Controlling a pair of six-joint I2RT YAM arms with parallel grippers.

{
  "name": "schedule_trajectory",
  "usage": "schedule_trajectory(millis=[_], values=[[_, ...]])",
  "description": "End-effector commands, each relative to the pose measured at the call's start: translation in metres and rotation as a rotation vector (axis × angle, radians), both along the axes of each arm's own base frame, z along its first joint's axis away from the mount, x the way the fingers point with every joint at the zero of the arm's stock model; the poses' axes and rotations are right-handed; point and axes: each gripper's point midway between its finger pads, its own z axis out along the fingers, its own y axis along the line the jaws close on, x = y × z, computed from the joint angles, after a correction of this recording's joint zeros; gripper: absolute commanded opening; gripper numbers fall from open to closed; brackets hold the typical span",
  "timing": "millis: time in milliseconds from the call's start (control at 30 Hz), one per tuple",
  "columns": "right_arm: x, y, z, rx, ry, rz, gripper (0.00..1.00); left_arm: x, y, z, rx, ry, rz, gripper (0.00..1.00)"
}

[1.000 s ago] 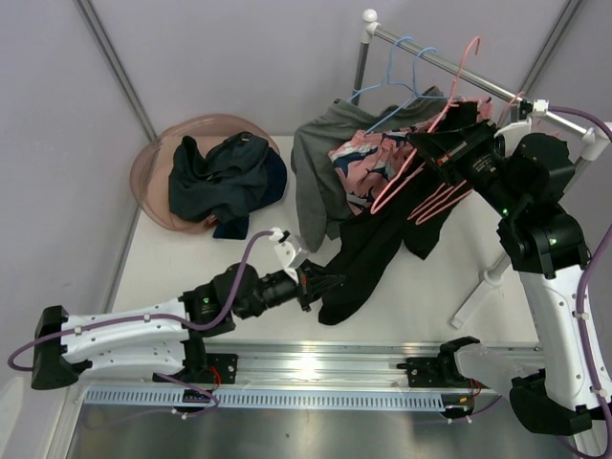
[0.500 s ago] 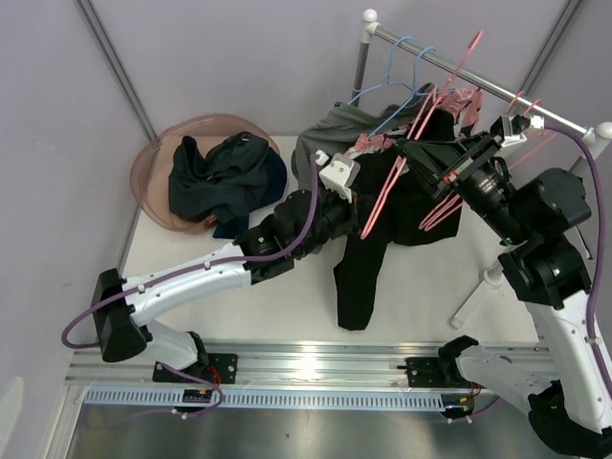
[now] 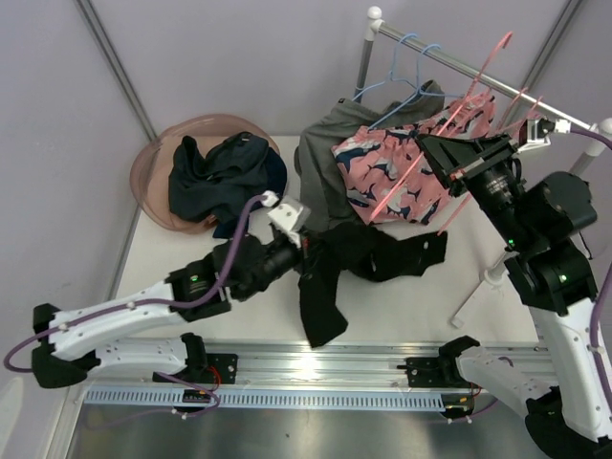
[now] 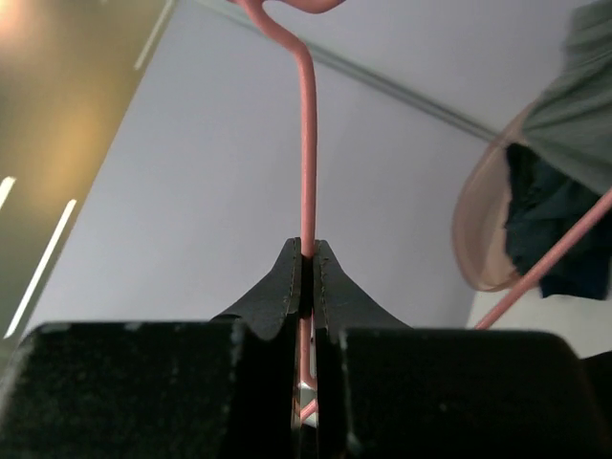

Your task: Remove the shorts from the hanger

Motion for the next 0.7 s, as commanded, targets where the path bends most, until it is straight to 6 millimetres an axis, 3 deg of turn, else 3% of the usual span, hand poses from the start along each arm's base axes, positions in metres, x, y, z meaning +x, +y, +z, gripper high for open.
schedule_trajectory(millis=[0, 167, 300, 433, 667], values=[[0.04, -0.012, -0.024, -0.083, 0.022, -0.122, 0.0, -0.013, 0.038, 0.009, -0.023, 0.015, 0.058, 0.0], [0.069, -0.029, -0.041, -0.049, 0.068, -0.128, 0.0, -0.031, 0.078, -0.006, -0.046, 0.074, 0.075, 0.0], [0.084, -0.039, -0.045, -0.048, 0.073, -0.165, 0.0, -0.034, 0.094, -0.02, -0.052, 0.097, 0.098, 0.0], [0.1, -0.051, -0.046, -0.046, 0.07, -0.212, 0.0, -0.036, 0.095, -0.034, -0.038, 0.126, 0.097, 0.0], [0.124, -0.065, -0.059, -0.042, 0.109, -0.248, 0.0, -0.038, 0.092, -0.033, -0.043, 0.137, 0.085, 0.0]])
